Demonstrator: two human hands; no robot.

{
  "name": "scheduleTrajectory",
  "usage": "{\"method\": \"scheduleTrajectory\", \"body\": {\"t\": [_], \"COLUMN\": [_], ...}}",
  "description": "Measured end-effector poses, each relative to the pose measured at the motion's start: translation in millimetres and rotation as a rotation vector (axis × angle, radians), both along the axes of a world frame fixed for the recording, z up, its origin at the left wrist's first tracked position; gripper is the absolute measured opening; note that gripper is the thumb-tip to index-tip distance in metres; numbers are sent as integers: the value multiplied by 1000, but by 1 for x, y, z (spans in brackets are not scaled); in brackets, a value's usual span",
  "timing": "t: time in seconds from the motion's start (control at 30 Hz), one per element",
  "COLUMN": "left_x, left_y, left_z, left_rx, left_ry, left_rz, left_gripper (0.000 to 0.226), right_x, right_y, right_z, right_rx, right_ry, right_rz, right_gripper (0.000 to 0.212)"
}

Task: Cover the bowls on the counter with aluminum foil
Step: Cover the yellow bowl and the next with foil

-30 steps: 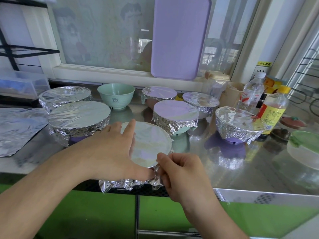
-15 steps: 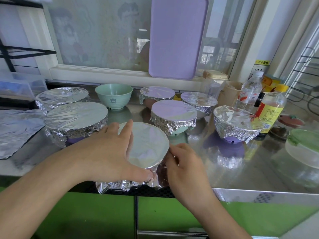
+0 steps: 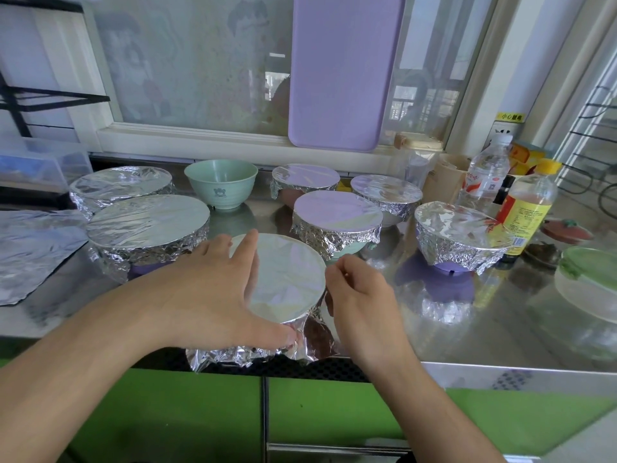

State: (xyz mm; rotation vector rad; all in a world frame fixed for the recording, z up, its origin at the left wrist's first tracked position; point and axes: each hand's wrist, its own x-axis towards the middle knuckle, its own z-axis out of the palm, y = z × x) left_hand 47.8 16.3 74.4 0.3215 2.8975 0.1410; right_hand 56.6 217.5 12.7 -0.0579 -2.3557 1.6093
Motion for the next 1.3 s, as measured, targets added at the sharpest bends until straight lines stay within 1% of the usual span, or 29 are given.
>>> {"method": "scheduleTrajectory", "body": {"t": [0.17, 0.2, 0.23, 0.3, 0.4, 0.5, 0.53, 0.6, 0.73, 0.77, 0.87, 0.93, 1.03, 1.13, 1.17, 1.3], "left_x": [0, 1, 1, 1, 1, 0, -1, -1, 0, 0, -1, -2, -3, -4, -4, -5], "left_y": [0, 0, 0, 1, 1, 1, 1, 1, 0, 0, 0, -1, -1, -2, -2, -3], "left_z": [0, 1, 2, 2, 0, -2, -2, -2, -3, -3, -3, -4, -5, -5, -5, -5], "left_rx": [-11, -15, -16, -16, -4, 8, 9, 14, 17, 16, 6, 8, 10, 5, 0, -12], "left_ry": [7, 3, -1, -3, 9, 25, 26, 25, 27, 23, 20, 16, 24, 22, 23, 17], "left_rz": [-10, -5, -1, 0, 0, -6, -5, -5, -8, -5, -1, -1, -6, -9, -14, -19], "left_gripper": [155, 154, 153, 151, 154, 154, 153, 152, 152, 152, 153, 153, 154, 155, 155, 157], "right_x": [1, 1, 1, 4, 13, 31, 36, 45, 53, 53, 50, 51, 51, 51, 51, 47], "right_y": [6, 10, 13, 12, -1, -6, -5, -1, -1, -2, -3, -3, -3, -2, -1, 0], "right_z": [1, 3, 5, 9, 3, -6, -9, -16, -31, -33, -30, -30, -32, -34, -36, -41], "right_rx": [-179, -166, -124, -109, -204, -300, -287, -164, 112, 114, -23, -17, 60, 126, 154, 260], "right_ry": [-143, -142, -111, -46, -58, -52, -26, 38, 135, 133, 14, -3, 74, 77, 105, 267], "right_rz": [107, 96, 64, 38, 128, 177, 180, 185, 192, 191, 204, 213, 232, 219, 201, 144], "right_gripper": [46, 46, 42, 35, 33, 25, 24, 17, 27, 28, 27, 24, 19, 32, 34, 34]}}
